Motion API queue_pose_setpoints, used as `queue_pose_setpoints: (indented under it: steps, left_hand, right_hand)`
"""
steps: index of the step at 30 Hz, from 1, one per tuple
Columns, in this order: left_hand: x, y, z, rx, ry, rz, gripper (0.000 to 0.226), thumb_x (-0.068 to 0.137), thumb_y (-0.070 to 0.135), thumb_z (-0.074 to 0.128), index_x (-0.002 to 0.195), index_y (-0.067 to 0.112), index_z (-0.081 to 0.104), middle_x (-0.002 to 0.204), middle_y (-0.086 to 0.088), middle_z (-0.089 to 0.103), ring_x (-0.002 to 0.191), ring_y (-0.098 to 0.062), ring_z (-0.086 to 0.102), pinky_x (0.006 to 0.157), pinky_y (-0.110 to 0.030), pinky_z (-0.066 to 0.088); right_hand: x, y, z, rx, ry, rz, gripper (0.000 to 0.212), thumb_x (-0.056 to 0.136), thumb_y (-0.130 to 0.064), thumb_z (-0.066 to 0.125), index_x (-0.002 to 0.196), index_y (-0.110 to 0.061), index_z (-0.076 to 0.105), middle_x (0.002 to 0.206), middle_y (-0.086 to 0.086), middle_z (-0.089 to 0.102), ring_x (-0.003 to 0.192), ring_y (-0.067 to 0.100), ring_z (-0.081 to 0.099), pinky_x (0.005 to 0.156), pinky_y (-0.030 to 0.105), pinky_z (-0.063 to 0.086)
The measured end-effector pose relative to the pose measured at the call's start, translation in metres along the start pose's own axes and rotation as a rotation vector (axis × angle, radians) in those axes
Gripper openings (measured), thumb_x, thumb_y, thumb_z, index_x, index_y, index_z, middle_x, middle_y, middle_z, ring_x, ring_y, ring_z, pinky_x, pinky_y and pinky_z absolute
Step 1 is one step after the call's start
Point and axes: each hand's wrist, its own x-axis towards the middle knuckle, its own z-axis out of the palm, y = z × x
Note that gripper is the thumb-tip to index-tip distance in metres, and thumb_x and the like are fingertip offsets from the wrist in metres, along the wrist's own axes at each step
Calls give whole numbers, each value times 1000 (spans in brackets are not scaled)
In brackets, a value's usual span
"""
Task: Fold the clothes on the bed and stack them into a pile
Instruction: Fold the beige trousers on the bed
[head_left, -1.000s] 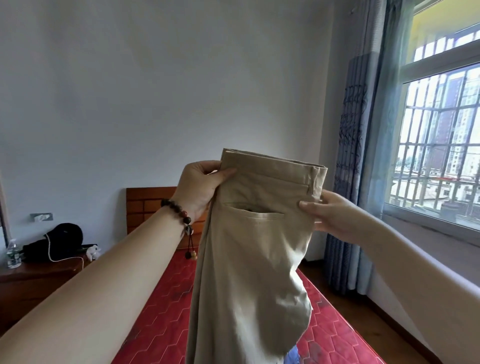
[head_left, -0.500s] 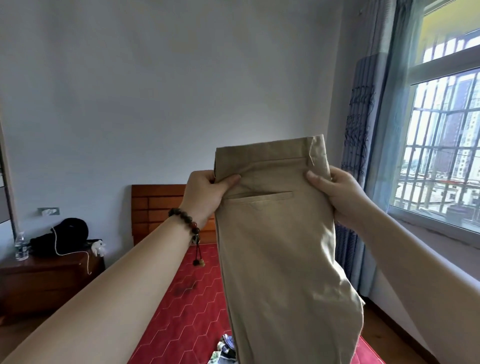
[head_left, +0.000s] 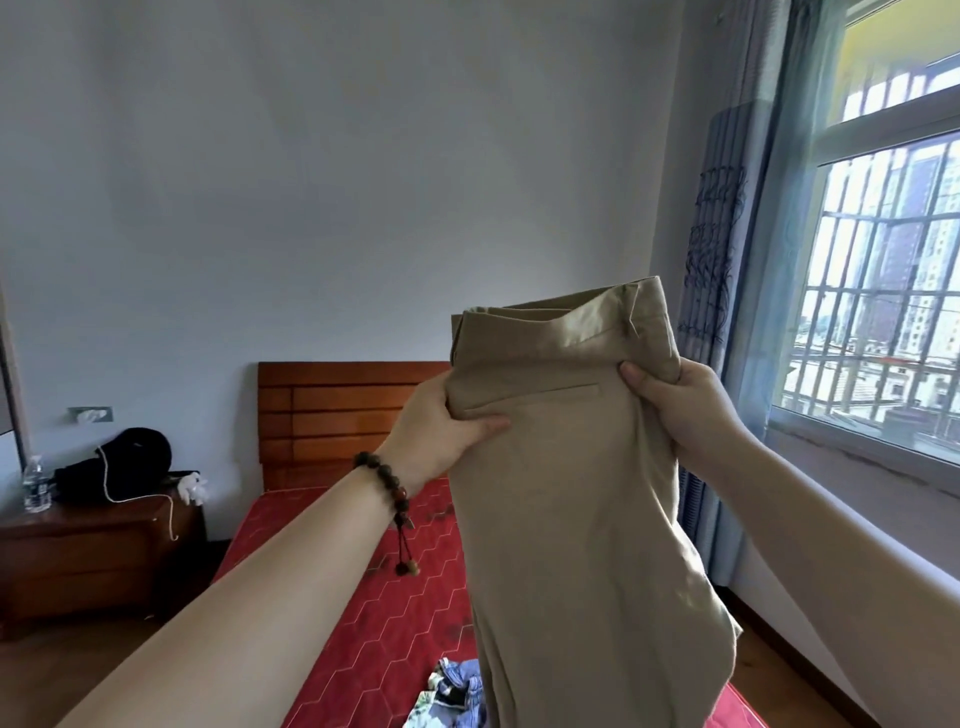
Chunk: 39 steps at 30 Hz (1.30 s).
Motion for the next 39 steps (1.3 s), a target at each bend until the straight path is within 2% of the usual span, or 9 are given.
queue_pose_setpoints:
  steps: [6, 12, 17, 23, 25, 27, 31, 36, 39]
  left_hand:
    - [2, 1, -5, -262, 51, 12, 31, 70, 30, 83, 99, 22, 75, 107, -4, 74, 103, -23, 69, 82, -31, 56]
    - [-18, -13, 0, -252, -226, -137, 37, 71, 32, 84, 105, 25, 74, 115, -2, 71, 108, -22, 67, 86, -33, 57]
    - [-21, -9, 5, -132, -40, -93, 32, 71, 25, 82, 101, 18, 74, 105, -1, 75, 99, -18, 71, 88, -41, 57]
    - [-3, 16, 4, -214, 111, -84, 113, 57, 40, 87, 149, 39, 22, 108, 8, 71, 96, -7, 70, 74, -28, 59]
    - [11, 34, 2, -326, 92, -170, 103, 53, 40, 88, 143, 20, 42, 111, 3, 71, 100, -15, 70, 76, -33, 59]
    - [22, 49, 1, -367, 57, -246, 65, 58, 33, 87, 115, 9, 67, 103, -7, 75, 94, -24, 72, 69, -32, 59]
    - [30, 47, 5, -230, 97, -175, 19, 74, 15, 82, 91, 11, 74, 92, -5, 76, 86, -20, 73, 70, -30, 59]
    - [23, 30, 16, -169, 93, -88, 17, 82, 16, 75, 98, 18, 72, 101, -3, 75, 97, -18, 71, 86, -34, 56]
    - [24, 31, 19, -216, -11, -178, 40, 70, 34, 83, 104, 16, 73, 103, -2, 75, 98, -19, 71, 84, -33, 57]
  right_hand:
    - [5, -10, -11, -10, -11, -28, 10, 75, -29, 79, 78, -20, 76, 81, 3, 75, 76, 18, 69, 71, 34, 57]
    - [-1, -15, -11, 179, -156, 23, 13, 74, -24, 74, 83, -15, 76, 87, 5, 75, 81, 17, 72, 66, 26, 57]
    - [2, -16, -16, 82, -116, 63, 20, 73, -24, 74, 87, -10, 70, 80, 2, 75, 71, 14, 71, 59, 23, 56]
    - [2, -13, -14, 124, -134, 76, 19, 71, -29, 77, 83, -15, 77, 88, 5, 76, 79, 17, 73, 63, 25, 57]
    - [-1, -7, -12, 126, -183, 75, 23, 70, -31, 79, 87, -17, 77, 94, 8, 75, 85, 20, 72, 67, 27, 57]
    - [-3, -2, -11, 128, -192, 72, 26, 67, -30, 81, 89, -16, 77, 97, 10, 75, 88, 22, 72, 69, 29, 57]
    - [-2, -8, -18, 150, -297, 32, 33, 65, -20, 82, 97, -17, 75, 105, 12, 73, 95, 25, 71, 75, 30, 57]
    - [1, -16, -17, 78, -213, -32, 31, 68, -28, 82, 95, -16, 76, 102, 10, 74, 95, 25, 71, 73, 29, 57]
    - [0, -10, -12, 108, -143, -74, 17, 75, -21, 78, 92, -20, 76, 100, 9, 74, 95, 26, 71, 79, 35, 57]
